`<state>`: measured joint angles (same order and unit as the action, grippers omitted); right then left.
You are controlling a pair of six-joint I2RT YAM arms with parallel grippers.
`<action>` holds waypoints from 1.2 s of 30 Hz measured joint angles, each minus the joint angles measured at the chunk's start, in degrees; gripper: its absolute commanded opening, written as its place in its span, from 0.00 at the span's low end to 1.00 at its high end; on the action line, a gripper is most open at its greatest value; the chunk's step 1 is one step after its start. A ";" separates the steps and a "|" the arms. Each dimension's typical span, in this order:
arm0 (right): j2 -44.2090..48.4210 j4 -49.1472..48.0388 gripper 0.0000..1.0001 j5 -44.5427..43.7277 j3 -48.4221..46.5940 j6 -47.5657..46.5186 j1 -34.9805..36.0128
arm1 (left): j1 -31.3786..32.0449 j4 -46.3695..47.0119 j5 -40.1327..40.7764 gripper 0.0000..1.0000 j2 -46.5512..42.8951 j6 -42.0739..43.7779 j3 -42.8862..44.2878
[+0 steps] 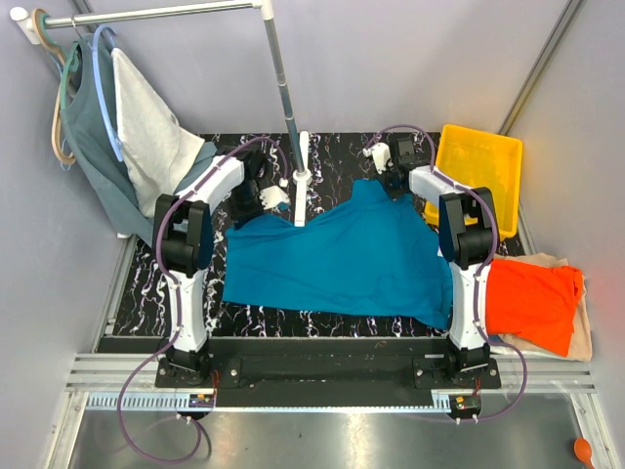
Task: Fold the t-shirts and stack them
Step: Flatten the tshirt out
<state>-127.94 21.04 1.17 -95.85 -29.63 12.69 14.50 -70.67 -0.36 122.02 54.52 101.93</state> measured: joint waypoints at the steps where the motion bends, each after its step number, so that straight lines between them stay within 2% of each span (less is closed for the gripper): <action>1: 0.09 0.09 0.00 0.00 0.11 0.11 0.00 | 0.00 0.22 -0.02 0.08 0.00 -0.17 0.07; 6: 0.44 0.48 0.00 0.00 0.46 0.61 0.00 | 0.00 1.31 -0.28 0.00 0.00 -0.55 0.07; 26: 1.38 0.44 0.00 0.02 1.81 1.22 0.00 | 0.00 4.46 0.92 0.00 0.35 -1.18 0.07; 36: 8.46 3.80 0.00 1.03 7.98 3.08 0.17 | 0.59 5.09 1.75 0.00 -7.65 -2.60 -2.99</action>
<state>-119.48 24.84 2.20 -87.88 -26.55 12.86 15.09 -65.58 1.39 114.37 51.92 98.94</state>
